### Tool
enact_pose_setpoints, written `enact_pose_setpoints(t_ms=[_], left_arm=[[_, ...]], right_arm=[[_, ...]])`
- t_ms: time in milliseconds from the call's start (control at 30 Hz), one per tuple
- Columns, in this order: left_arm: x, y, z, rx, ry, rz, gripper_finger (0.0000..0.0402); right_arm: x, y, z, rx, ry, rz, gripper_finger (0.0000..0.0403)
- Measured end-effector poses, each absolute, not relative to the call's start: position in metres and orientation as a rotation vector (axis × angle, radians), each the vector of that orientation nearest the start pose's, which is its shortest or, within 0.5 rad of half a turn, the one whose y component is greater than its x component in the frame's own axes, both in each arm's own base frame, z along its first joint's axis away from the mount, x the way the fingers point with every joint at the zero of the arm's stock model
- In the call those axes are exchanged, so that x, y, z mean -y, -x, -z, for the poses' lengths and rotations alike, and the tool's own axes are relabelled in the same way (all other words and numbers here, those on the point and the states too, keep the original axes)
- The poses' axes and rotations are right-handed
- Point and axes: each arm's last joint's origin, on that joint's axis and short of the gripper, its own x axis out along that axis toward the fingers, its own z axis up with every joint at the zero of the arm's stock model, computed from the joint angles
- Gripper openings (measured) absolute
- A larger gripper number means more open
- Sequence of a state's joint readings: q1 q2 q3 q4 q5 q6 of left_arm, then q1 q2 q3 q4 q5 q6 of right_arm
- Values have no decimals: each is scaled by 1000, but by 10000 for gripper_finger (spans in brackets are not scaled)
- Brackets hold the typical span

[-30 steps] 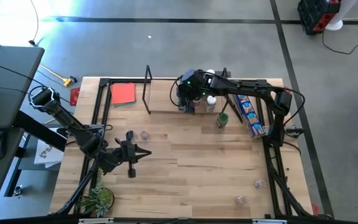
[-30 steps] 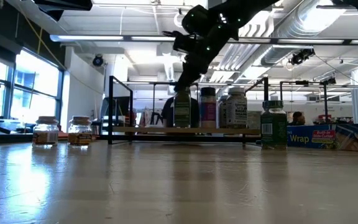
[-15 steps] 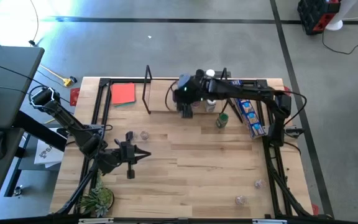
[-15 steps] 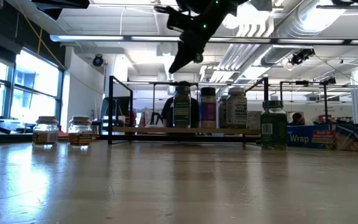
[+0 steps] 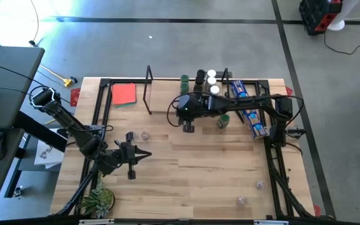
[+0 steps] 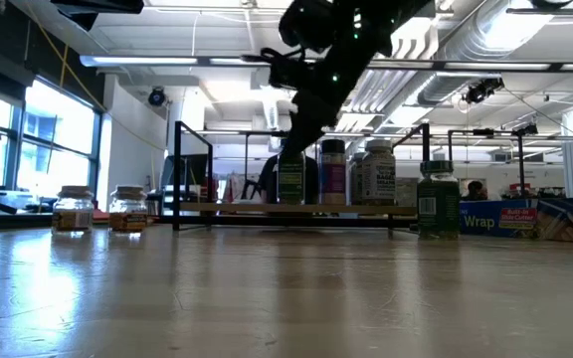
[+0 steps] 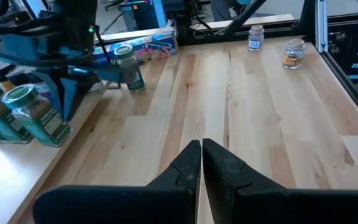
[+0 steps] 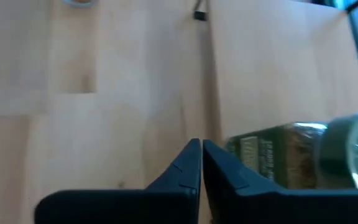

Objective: Shelf spices
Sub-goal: Put the left green seasoning bottle on the shelf aligned with the other green seasoning bottle bottles

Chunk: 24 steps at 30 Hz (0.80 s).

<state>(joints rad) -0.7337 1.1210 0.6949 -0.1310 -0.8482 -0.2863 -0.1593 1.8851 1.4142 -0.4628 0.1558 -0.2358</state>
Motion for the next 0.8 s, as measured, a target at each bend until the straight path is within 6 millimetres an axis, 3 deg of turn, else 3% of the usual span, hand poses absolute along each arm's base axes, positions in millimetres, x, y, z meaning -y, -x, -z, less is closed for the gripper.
enact_pose_setpoints(t_ms=[267,800], left_arm=[[136,-183,-249,-370,-115,-165,14],[136,-183,-249,-370,-114,-165,14]], right_arm=[[85,-396,-210,-922,206,305,4],[107,-392,-211,-920,242,332,0]])
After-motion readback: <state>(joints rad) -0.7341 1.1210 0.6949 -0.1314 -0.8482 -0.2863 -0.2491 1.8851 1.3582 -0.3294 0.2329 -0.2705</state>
